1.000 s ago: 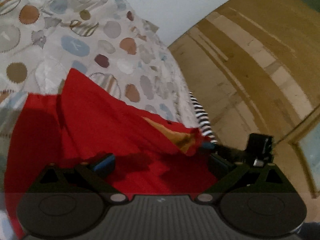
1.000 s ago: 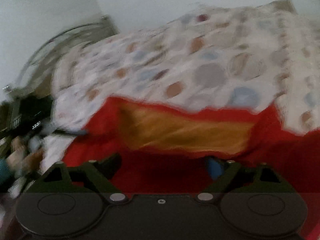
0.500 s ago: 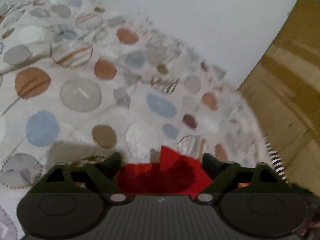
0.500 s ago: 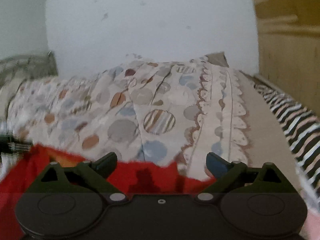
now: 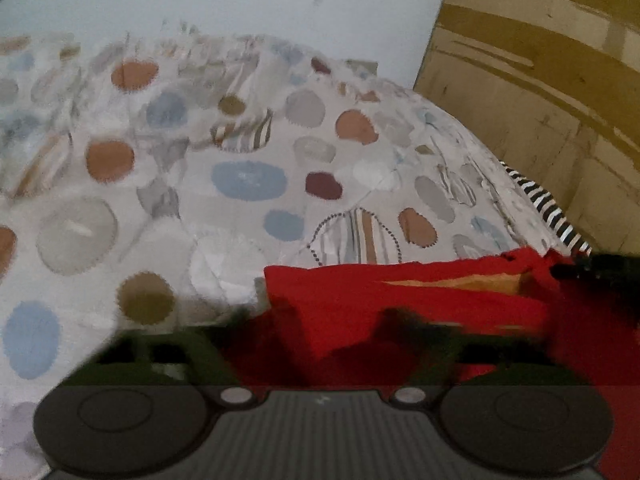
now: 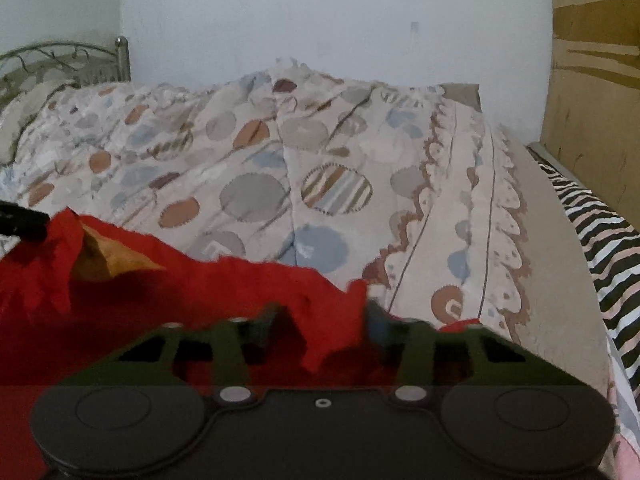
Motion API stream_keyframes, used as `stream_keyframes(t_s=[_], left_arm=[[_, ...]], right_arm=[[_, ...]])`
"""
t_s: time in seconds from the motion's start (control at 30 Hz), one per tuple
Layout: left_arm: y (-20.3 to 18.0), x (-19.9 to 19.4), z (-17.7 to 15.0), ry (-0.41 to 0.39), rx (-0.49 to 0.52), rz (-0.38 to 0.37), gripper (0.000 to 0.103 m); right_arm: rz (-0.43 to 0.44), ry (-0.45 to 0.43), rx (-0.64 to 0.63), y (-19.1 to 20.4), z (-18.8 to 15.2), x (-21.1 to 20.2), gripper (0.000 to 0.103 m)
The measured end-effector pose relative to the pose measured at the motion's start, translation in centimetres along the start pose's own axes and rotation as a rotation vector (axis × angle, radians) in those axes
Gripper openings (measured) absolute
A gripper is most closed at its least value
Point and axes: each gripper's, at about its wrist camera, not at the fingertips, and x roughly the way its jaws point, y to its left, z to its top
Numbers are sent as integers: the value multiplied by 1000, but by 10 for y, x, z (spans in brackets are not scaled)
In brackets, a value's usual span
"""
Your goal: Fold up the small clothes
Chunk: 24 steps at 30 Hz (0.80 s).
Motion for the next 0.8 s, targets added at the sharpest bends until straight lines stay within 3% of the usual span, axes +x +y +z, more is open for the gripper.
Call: stream_keyframes(t_s=[0.03, 0.07, 0.2, 0.3, 0.47, 0.67, 0.8], left_arm=[[5, 4, 2, 8, -43, -24, 32], [7, 3, 2, -17, -80, -35, 9], [12, -22, -1, -174, -170, -44, 7], [29, -37, -13, -232, -324, -19, 7], [51, -7, -24, -118, -452, 43, 7], [50, -5, -27, -104, -421, 69, 8], [39, -11, -23, -102, -407, 75, 20]], right_arm=[[0, 2, 3, 0, -1, 1, 26], [-8, -5, 12, -1, -1, -1, 6], [5, -69, 136, -16, 2, -17, 5], [0, -132, 265, -33, 4, -39, 5], [-36, -94, 279, -38, -3, -28, 4], [-54, -33, 330, -40, -21, -8, 5], [-44, -32, 303, -36, -20, -10, 9]])
